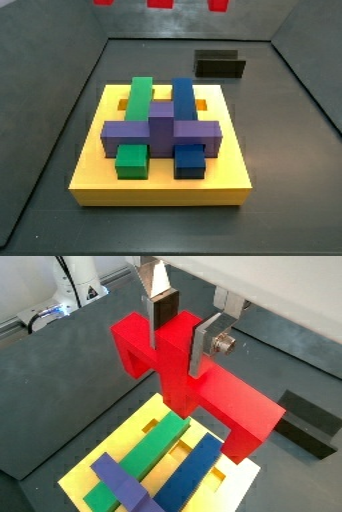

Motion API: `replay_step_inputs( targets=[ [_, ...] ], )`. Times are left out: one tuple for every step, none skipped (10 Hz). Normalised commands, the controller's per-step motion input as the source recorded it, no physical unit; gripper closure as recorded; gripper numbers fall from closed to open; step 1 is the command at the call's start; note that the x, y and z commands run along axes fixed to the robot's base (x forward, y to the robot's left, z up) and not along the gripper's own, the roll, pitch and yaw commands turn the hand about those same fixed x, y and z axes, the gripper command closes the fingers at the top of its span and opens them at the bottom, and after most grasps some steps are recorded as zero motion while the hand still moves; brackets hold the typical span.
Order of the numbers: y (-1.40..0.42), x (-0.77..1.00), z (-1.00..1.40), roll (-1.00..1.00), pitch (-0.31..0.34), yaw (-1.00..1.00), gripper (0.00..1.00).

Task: Pick up the red object. Move up. Move to above the board. Insert the red object.
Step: Insert the red object.

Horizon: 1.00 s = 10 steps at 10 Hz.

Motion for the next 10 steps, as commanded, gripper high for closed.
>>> replay_step_inputs(
  targets=[
    [0.00, 0.06, -0.57, -0.09, -0.057, -0.02, 1.00],
    [0.00, 0.00, -0.72, -0.12, -0.114, 0.00, 1.00],
    [0.00, 0.00, -0.82, -0.12, -0.130, 0.00, 1.00],
    [0.03, 0.10, -0.72, -0.19, -0.130, 0.03, 1.00],
    [0.04, 0.05, -0.73, -0.18, -0.121, 0.00, 1.00],
    [0.12, 0.01, -0.70, -0.20, -0.116, 0.00, 1.00],
    [0.21, 0.01, -0.67, -0.21, -0.116, 0.00, 1.00],
    [0.28, 0.02, -0.60, -0.18, -0.113, 0.00, 1.00],
    [0.27, 0.01, -0.48, -0.10, -0.091, 0.00, 1.00],
    [0.05, 0.00, -0.20, 0.00, -0.050, 0.09, 1.00]
  ],
)
